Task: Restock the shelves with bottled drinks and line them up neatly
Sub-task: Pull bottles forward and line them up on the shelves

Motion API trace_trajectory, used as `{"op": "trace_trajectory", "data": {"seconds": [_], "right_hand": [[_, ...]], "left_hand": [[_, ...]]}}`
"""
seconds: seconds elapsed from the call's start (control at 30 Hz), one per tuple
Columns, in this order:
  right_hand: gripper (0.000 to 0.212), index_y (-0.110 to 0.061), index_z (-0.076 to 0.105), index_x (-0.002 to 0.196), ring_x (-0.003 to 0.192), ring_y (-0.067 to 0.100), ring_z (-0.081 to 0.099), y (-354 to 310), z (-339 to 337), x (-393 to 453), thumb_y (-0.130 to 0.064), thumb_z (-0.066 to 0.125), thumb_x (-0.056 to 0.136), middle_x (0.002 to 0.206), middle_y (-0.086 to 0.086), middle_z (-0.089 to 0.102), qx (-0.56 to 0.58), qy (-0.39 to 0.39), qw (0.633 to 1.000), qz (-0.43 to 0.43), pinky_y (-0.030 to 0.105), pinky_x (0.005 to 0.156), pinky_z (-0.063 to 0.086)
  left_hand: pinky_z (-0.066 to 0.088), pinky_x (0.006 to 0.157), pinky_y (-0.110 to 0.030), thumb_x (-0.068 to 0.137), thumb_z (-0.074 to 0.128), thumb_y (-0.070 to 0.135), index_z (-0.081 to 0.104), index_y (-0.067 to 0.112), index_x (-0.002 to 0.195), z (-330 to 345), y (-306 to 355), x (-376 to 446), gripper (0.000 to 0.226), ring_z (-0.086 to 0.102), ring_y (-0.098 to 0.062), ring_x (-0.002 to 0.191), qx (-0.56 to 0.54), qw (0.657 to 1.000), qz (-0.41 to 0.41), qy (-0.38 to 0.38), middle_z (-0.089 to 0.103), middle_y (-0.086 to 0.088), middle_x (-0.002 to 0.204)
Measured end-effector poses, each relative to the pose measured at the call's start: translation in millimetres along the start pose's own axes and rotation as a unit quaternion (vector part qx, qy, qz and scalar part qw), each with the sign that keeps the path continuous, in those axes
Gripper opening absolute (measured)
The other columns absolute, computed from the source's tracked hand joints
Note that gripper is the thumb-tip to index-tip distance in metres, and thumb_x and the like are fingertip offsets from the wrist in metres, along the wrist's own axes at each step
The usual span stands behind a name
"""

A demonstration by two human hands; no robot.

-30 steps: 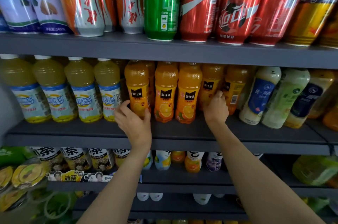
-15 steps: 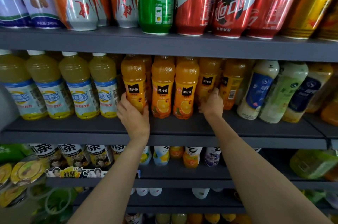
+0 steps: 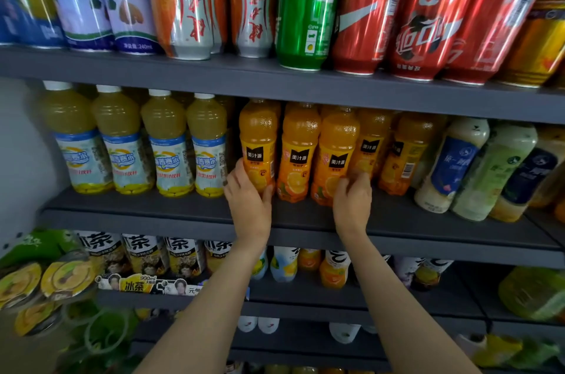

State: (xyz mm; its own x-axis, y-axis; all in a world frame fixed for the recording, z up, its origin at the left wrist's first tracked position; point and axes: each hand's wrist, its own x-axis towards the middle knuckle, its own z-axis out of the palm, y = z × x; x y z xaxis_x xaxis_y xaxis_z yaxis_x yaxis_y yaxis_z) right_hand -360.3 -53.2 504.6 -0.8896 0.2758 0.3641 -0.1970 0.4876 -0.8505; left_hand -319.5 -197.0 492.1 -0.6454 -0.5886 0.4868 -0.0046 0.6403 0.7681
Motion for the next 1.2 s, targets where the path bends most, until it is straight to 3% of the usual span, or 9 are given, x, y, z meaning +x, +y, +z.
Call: {"op": "trace_trajectory", "data": {"seconds": [0.13, 0.23, 0.33, 0.4, 0.5, 0.67, 0.9, 1.03, 1.2], "right_hand": [[0.041, -0.005, 0.042, 0.128, 0.119, 0.029, 0.038, 8, 3, -3, -0.020, 0.049, 0.091, 0.129, 0.013, 0.048, -0.003, -0.057, 0.998, -0.014, 0.036, 0.091, 0.036], [0.064, -0.003, 0.035, 0.133, 0.121, 0.033, 0.036, 9, 4, -4, -0.025, 0.066, 0.082, 0.134, 0.015, 0.042, -0.049, -0.076, 0.995, -0.040, 0.043, 0.097, 0.036], [0.076, -0.005, 0.030, 0.137, 0.125, 0.033, 0.036, 10, 4, -4, -0.030, 0.071, 0.079, 0.139, 0.013, 0.039, -0.074, -0.079, 0.992, -0.058, 0.043, 0.099, 0.035], [0.076, -0.006, 0.032, 0.137, 0.125, 0.033, 0.040, 14, 2, -2, -0.030, 0.073, 0.078, 0.138, 0.013, 0.041, -0.053, -0.097, 0.992, -0.067, 0.043, 0.101, 0.037], [0.065, -0.006, 0.039, 0.131, 0.120, 0.028, 0.047, 20, -13, 2, -0.028, 0.072, 0.079, 0.130, 0.012, 0.047, -0.017, -0.088, 0.993, -0.075, 0.042, 0.098, 0.044], [0.060, 0.004, 0.034, 0.132, 0.125, 0.033, 0.038, 35, -51, 30, -0.017, 0.064, 0.086, 0.132, 0.021, 0.040, -0.088, 0.082, 0.992, -0.031, 0.035, 0.103, 0.034], [0.081, 0.005, 0.012, 0.143, 0.134, 0.037, 0.029, 42, -44, 78, -0.018, 0.064, 0.086, 0.144, 0.025, 0.028, -0.118, 0.015, 0.990, 0.081, 0.042, 0.112, 0.026], [0.066, 0.005, 0.021, 0.137, 0.128, 0.037, 0.037, 44, -41, 84, -0.009, 0.061, 0.086, 0.139, 0.026, 0.033, -0.124, 0.039, 0.987, 0.090, 0.040, 0.106, 0.033], [0.062, 0.003, 0.028, 0.132, 0.125, 0.038, 0.035, 42, -42, 66, -0.019, 0.063, 0.086, 0.133, 0.024, 0.035, -0.120, 0.061, 0.988, 0.072, 0.041, 0.100, 0.034]], "left_hand": [[0.031, 0.106, -0.040, 0.082, 0.068, 0.017, 0.026, 0.006, 0.142, -4, -5, 5, 0.075, 0.034, -0.032, 0.127, 0.003, 0.999, 0.015, -0.031, 0.038, -0.018, 0.136], [0.038, 0.102, -0.044, 0.079, 0.070, 0.015, 0.036, 0.004, 0.135, -6, -2, -2, 0.066, 0.040, -0.033, 0.122, 0.002, 1.000, 0.020, 0.014, 0.040, -0.021, 0.130], [0.041, 0.093, -0.041, 0.078, 0.069, 0.012, 0.047, 0.005, 0.122, 1, 11, -20, 0.050, 0.047, -0.032, 0.113, 0.015, 0.993, 0.108, 0.045, 0.047, -0.018, 0.120], [0.042, 0.092, -0.038, 0.076, 0.070, 0.012, 0.048, 0.005, 0.120, 10, 21, -28, 0.049, 0.048, -0.031, 0.112, 0.016, 0.986, 0.164, 0.016, 0.049, -0.017, 0.118], [0.042, 0.095, -0.041, 0.076, 0.073, 0.018, 0.046, 0.004, 0.122, 25, 33, -28, 0.055, 0.047, -0.034, 0.116, 0.018, 0.985, 0.169, -0.002, 0.047, -0.020, 0.123], [0.040, 0.095, -0.041, 0.074, 0.074, 0.019, 0.047, 0.005, 0.118, 42, 38, -25, 0.053, 0.043, -0.032, 0.114, -0.002, 0.991, 0.126, 0.034, 0.046, -0.020, 0.120], [0.042, 0.090, -0.041, 0.075, 0.071, 0.008, 0.051, 0.005, 0.107, 49, 39, -28, 0.038, 0.047, -0.035, 0.110, 0.015, 0.995, 0.088, 0.052, 0.048, -0.022, 0.115], [0.042, 0.089, -0.042, 0.078, 0.069, 0.008, 0.050, 0.004, 0.106, 51, 36, -28, 0.034, 0.048, -0.035, 0.110, 0.033, 0.994, 0.083, 0.056, 0.047, -0.022, 0.115], [0.042, 0.091, -0.043, 0.079, 0.067, 0.008, 0.051, 0.004, 0.105, 52, 36, -28, 0.030, 0.047, -0.035, 0.110, 0.054, 0.993, 0.091, 0.059, 0.047, -0.021, 0.114]]}}
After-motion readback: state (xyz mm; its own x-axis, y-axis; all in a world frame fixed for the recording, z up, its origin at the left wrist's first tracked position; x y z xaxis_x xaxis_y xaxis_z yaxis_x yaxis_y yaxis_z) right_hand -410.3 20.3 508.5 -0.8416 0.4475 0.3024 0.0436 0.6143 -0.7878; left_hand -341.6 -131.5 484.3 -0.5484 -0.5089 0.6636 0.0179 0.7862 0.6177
